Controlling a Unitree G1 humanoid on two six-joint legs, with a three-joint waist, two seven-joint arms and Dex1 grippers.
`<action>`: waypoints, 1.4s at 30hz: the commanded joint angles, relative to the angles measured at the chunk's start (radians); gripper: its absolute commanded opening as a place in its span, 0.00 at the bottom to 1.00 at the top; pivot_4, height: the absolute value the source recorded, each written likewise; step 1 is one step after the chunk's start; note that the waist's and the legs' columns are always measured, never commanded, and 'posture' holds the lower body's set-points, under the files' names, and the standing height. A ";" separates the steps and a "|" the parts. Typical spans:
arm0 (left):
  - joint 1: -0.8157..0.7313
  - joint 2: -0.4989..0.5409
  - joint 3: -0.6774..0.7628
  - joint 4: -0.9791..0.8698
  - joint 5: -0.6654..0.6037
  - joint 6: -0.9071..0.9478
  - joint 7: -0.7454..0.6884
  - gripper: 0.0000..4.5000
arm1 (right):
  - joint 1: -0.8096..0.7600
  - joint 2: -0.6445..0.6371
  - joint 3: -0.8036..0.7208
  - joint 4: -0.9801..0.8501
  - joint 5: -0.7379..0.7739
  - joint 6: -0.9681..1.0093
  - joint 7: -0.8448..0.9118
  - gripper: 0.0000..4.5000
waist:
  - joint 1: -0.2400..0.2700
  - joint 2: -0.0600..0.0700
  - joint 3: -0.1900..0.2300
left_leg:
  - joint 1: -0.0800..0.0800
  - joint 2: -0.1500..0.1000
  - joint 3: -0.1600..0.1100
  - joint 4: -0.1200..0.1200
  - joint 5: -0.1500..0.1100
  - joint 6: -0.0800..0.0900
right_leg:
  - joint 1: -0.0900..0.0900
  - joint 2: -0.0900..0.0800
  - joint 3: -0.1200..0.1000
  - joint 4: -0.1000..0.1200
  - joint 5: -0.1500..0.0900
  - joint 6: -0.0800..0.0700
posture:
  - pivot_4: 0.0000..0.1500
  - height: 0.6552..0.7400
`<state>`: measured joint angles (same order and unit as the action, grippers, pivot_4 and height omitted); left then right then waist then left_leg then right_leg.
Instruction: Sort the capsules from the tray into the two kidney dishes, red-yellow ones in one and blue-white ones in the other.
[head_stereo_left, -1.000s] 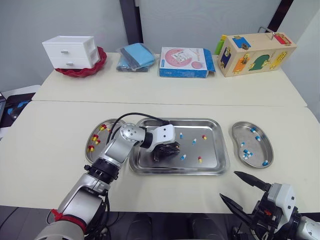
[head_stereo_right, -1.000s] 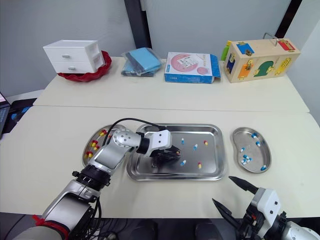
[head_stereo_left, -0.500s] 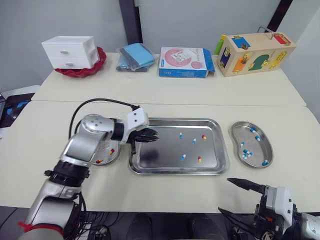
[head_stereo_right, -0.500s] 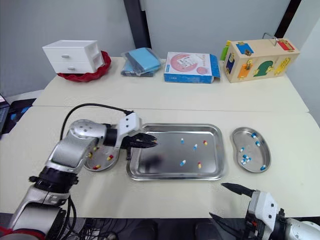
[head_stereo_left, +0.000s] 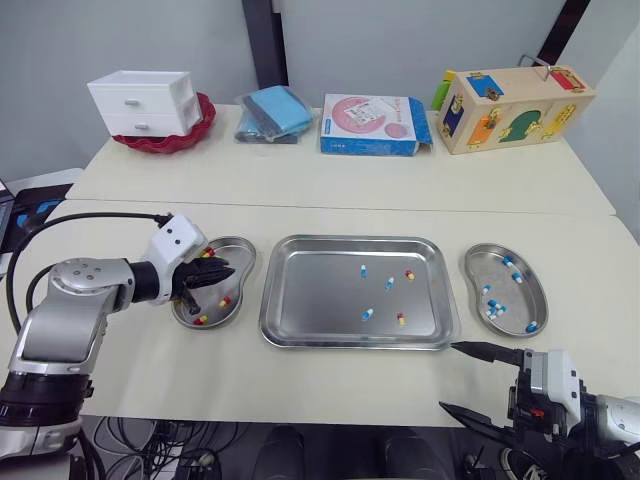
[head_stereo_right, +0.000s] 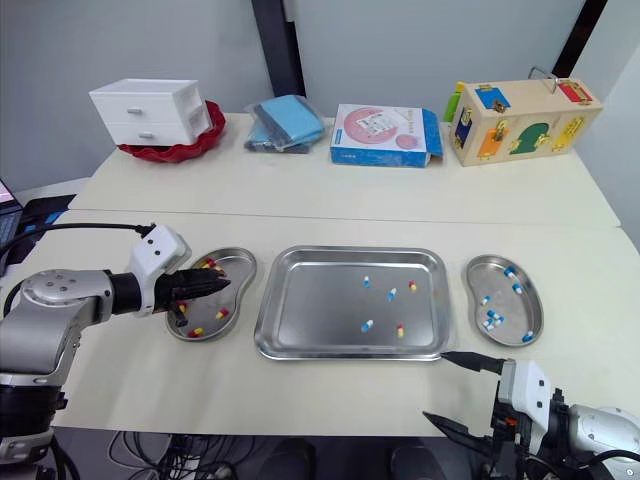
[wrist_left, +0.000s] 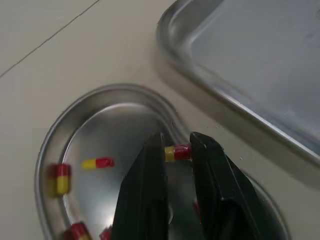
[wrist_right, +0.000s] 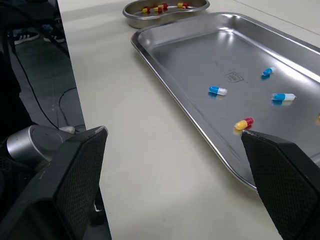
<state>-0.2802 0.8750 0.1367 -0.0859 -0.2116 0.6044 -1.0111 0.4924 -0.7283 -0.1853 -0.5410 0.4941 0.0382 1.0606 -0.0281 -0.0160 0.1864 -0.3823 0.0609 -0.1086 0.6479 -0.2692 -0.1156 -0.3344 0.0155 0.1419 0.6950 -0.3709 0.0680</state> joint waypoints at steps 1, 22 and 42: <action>0.004 0.020 0.030 -0.006 -0.001 -0.036 0.025 0.10 | -0.022 -0.002 0.002 -0.003 0.019 0.008 0.007 1.00 | 0.001 0.000 0.000 | 0.000 0.000 0.000 0.000 0.000 0.000 | 0.000 0.000 0.000 0.000 0.000 0.000 | 1.00 1.00; -0.030 0.017 -0.014 0.066 -0.009 -0.067 0.040 0.99 | -0.021 0.014 -0.018 0.021 0.019 -0.008 0.009 1.00 | -0.002 0.000 0.000 | 0.000 0.000 0.000 0.000 0.000 0.000 | 0.000 0.000 0.000 0.001 0.000 0.000 | 1.00 1.00; -0.041 0.203 0.130 0.389 -0.126 -0.117 -0.159 0.99 | 0.061 0.022 -0.142 0.021 0.034 -0.001 0.001 1.00 | -0.005 0.000 0.000 | 0.000 0.000 0.001 -0.001 0.000 0.000 | -0.001 0.000 0.000 0.001 0.000 0.000 | 1.00 1.00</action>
<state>-0.3159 1.0556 0.2403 0.2772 -0.3485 0.5269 -1.1549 0.5475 -0.7009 -0.2988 -0.5042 0.5070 0.0463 1.0555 -0.0327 -0.0161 0.1866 -0.3820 0.0610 -0.1080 0.6467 -0.2692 -0.1155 -0.3357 0.0158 0.1417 0.6956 -0.3712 0.0676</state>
